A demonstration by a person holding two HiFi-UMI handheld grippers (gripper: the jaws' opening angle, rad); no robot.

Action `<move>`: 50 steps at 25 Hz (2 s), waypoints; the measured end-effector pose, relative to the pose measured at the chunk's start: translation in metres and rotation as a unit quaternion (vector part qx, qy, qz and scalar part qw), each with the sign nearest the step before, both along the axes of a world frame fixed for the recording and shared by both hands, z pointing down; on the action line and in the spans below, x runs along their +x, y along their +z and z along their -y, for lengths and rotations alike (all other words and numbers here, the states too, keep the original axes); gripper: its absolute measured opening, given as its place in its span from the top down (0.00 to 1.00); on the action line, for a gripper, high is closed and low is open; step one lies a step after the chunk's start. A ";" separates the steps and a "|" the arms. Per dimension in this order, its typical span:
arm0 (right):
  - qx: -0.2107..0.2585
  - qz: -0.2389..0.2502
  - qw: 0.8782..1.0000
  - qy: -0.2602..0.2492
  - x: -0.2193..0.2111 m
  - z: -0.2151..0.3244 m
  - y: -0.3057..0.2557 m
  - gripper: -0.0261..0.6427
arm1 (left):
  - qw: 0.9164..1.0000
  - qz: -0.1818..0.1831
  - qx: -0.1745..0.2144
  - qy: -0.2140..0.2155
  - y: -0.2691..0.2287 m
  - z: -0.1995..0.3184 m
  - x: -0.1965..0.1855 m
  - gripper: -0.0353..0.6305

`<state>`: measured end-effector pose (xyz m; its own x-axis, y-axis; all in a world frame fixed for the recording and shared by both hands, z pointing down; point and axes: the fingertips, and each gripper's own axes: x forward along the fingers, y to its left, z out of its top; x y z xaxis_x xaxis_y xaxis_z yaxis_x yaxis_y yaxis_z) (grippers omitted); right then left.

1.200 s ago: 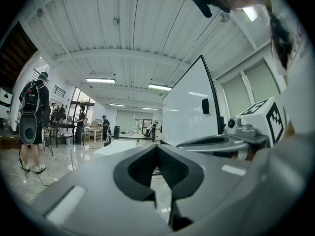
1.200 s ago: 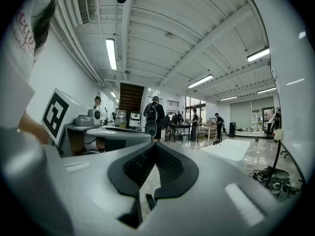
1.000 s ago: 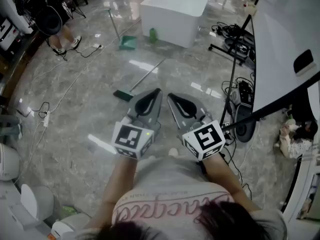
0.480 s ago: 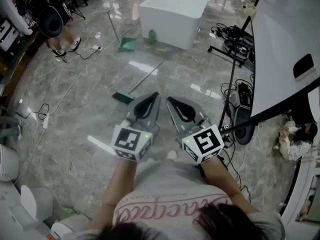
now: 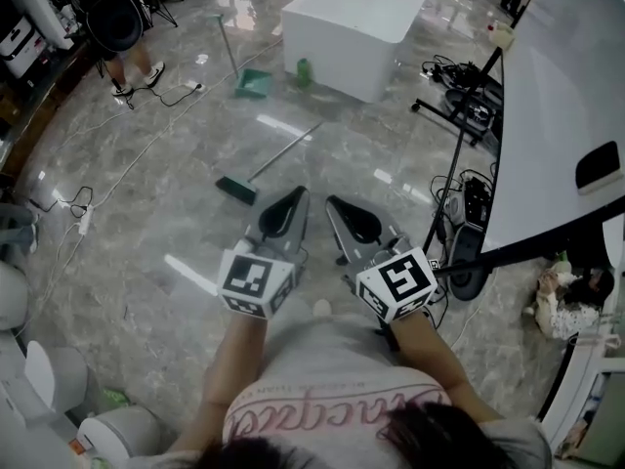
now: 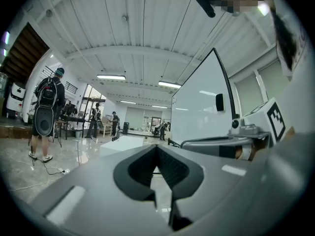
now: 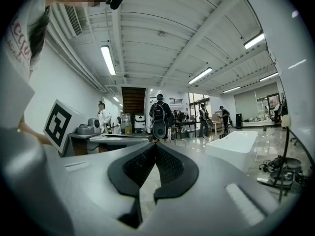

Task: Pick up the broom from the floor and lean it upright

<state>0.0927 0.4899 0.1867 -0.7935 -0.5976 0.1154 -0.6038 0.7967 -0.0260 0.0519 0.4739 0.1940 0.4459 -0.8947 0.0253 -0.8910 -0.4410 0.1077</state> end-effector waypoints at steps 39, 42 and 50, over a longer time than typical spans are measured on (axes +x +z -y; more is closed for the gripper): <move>-0.186 0.113 0.975 0.036 -0.101 0.281 0.034 0.96 | 0.991 0.016 -0.081 0.102 0.074 0.269 -0.100 0.95; -0.166 0.082 0.982 0.037 -0.097 0.313 0.039 0.96 | 0.990 0.014 -0.093 0.101 0.088 0.293 -0.098 0.95; -0.189 0.042 0.981 0.031 -0.088 0.405 0.090 0.96 | 0.988 0.027 -0.121 0.090 0.122 0.376 -0.089 0.95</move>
